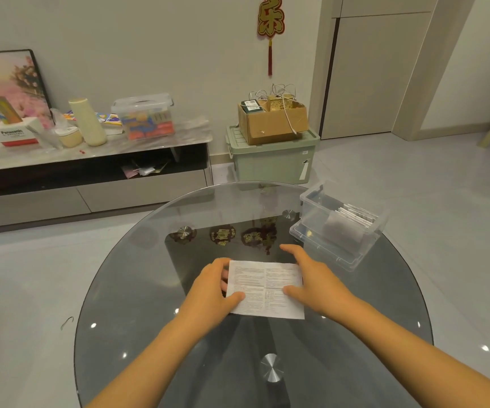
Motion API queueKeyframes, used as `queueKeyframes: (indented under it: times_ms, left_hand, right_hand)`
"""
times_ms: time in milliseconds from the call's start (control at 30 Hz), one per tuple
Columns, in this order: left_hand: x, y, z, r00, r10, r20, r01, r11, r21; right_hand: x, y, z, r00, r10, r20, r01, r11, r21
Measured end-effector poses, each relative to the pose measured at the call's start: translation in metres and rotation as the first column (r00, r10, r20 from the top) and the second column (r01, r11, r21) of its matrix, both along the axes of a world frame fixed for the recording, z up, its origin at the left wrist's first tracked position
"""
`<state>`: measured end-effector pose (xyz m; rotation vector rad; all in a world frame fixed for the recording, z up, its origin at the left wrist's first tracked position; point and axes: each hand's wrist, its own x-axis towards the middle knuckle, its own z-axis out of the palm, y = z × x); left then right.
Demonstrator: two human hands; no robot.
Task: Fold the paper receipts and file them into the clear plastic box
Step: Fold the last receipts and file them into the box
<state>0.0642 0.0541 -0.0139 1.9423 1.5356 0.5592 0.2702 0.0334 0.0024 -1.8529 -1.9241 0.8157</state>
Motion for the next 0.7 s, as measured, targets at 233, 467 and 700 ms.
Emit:
queueKeyframes:
  times_ms: [233,467,700]
  left_hand:
    - [0.012,-0.009,0.002,0.961,-0.052,-0.272,0.125,0.959,0.256]
    - [0.017,-0.023,-0.002,0.854,-0.254,-0.454,0.366,0.913,0.178]
    - [0.014,-0.022,-0.004,0.802,-0.307,-0.513,0.424,0.897,0.126]
  right_hand:
    - [0.0,-0.002,-0.001,0.999,-0.027,0.026,0.028,0.999,-0.043]
    - [-0.002,-0.005,0.01,0.955,-0.118,-0.272,0.013,0.934,-0.357]
    - [0.006,-0.004,0.025,0.748,-0.276,-0.604,-0.121,0.838,-0.532]
